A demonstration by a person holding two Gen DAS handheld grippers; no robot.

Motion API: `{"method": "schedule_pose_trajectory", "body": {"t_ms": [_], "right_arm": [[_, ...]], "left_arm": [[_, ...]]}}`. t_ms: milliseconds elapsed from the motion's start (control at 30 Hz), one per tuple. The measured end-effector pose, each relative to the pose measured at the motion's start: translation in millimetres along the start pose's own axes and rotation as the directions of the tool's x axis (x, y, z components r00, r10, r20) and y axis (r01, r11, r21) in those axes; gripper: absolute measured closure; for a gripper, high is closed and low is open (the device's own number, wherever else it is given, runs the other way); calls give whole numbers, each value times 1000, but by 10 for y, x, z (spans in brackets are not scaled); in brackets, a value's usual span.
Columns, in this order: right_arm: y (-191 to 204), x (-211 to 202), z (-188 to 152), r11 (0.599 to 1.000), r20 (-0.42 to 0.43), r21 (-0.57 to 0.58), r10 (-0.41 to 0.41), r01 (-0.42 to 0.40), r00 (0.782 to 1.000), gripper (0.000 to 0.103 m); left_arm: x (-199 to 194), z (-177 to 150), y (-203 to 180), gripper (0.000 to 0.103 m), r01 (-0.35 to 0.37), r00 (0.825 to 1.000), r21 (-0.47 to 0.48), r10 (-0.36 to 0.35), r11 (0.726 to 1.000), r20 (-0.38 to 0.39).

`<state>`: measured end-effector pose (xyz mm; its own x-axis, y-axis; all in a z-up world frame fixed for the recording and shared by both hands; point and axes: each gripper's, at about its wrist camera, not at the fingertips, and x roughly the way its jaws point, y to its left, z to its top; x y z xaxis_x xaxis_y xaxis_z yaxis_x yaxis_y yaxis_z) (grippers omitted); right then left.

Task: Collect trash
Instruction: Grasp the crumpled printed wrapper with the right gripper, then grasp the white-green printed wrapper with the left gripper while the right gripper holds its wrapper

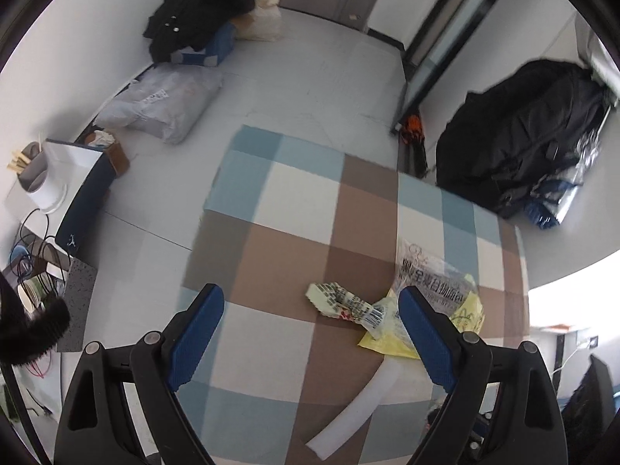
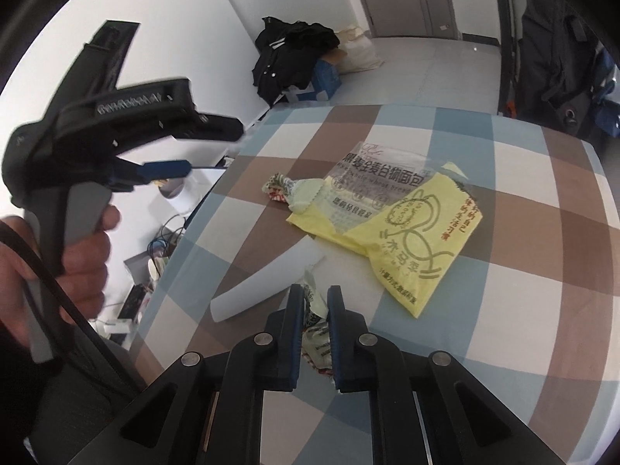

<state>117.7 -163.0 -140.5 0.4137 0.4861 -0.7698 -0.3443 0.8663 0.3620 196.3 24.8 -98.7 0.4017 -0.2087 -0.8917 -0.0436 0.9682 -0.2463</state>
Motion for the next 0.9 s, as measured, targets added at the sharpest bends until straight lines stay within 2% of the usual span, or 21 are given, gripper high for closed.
{"method": "schedule_pose_trajectory", "body": {"t_ms": [100,267,433,467,533,633,700,833,900], "right_arm": [[-69,-50,1,1000,6,21,15,-15,1000,92],[-213,-125,-2,999,17,47,20,-21,1000,92],[-310,-189,-32,998,19,66,24,-25,1000,92],[-319,-186,-26,997,18,67,23,-24,1000,92],[-339,-217,-32,997,22,70,25,-27,999,92],[-348,-262,-42,997,32,70,29,-31,999,92],[-348,-274,-44,997,36,68,31,-33,999,92],[-355,-318,-73,997,39,67,33,-35,999,92],[-355,-321,-80,997,38,68,30,-33,999,92]], "left_arm": [[129,-30,-112,13,-38,999,60,39,998,-17],[294,-56,-161,13,-53,996,77,58,996,-67],[386,-113,-226,13,-89,993,140,99,986,-64],[367,-136,-244,13,-100,994,155,107,983,-36],[382,-147,-264,13,-112,993,170,118,979,-25],[373,-137,-283,20,-113,993,179,118,977,-17],[360,-145,-321,31,-114,993,200,119,973,-13],[360,-159,-353,39,-125,991,221,132,967,-17],[340,-166,-350,46,-124,991,223,130,967,-14]]}}
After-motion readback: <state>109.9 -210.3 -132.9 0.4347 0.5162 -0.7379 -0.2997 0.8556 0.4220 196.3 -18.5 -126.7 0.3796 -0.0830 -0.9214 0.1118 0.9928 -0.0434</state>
